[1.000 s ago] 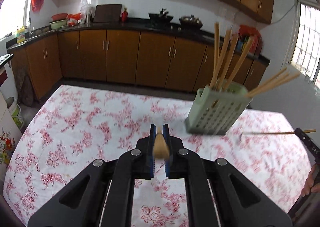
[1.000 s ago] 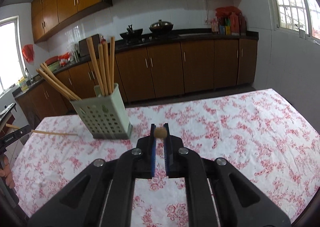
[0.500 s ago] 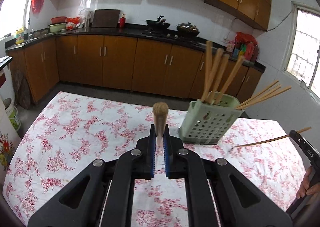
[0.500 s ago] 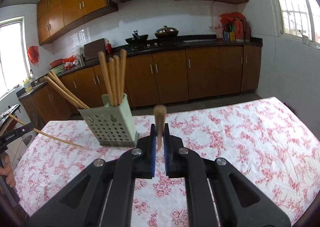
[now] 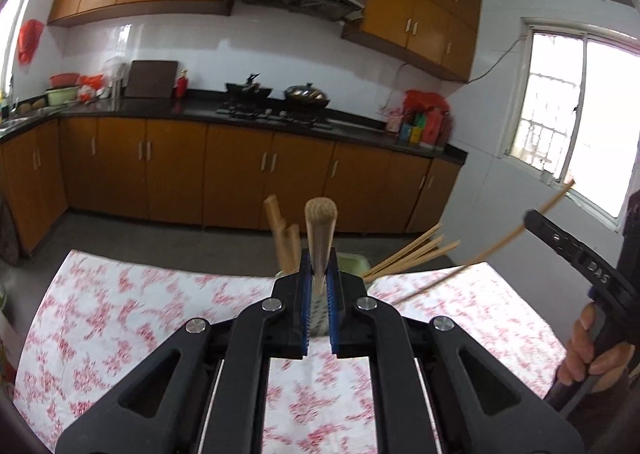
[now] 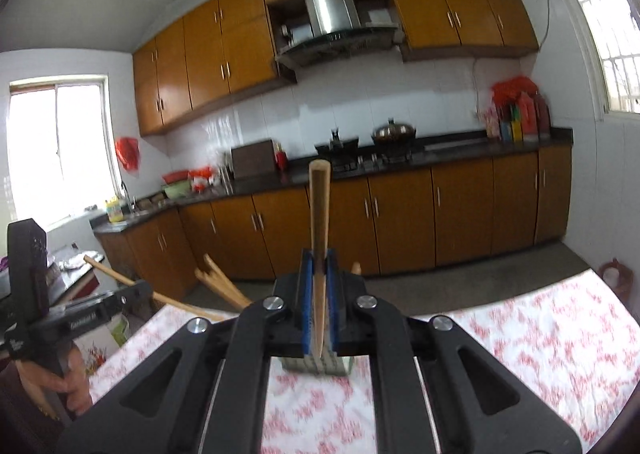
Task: Organize utensils
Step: 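Carry both held chopsticks above the green holder, then lower both chopsticks into the green holder and open both tools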
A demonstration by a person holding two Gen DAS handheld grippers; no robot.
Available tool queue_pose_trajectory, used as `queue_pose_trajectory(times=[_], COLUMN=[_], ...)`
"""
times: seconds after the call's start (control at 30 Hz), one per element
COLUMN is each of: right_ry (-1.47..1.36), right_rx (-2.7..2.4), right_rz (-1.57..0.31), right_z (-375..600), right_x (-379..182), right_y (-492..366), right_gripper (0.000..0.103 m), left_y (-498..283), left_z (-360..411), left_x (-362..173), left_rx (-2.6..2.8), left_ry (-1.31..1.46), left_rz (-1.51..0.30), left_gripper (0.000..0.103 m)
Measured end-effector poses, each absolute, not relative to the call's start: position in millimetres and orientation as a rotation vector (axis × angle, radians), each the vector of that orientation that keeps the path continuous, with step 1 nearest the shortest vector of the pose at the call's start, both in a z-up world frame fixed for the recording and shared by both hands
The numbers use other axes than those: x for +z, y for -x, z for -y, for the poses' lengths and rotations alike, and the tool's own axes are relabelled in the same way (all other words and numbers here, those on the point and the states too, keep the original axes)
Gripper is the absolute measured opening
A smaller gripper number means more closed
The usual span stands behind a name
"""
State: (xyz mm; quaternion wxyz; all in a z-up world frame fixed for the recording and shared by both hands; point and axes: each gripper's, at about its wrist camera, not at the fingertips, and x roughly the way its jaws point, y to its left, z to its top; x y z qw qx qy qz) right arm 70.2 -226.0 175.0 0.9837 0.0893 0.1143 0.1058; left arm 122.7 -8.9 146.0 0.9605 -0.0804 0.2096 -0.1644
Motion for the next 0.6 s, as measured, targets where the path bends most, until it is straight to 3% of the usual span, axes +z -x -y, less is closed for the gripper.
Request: queue_pose_trajectory(times=[0.27,0.6], right_ry=[-0.164,-0.154], right_rx=[0.194,0.163], right_rz=[-0.162,-0.252], right_z=[212,197], right_x=[191,160], right_y=[-101,-159], right_gripper=[0.008,0.008], left_y=[-149,-198], left_z=[41,51], left_x=[173,144], left_rx=[-0.31,-0.254], left_ry=[0.081,0.049], left_rz=[-0.389,-0.515], left_gripper=[0.007,0.007])
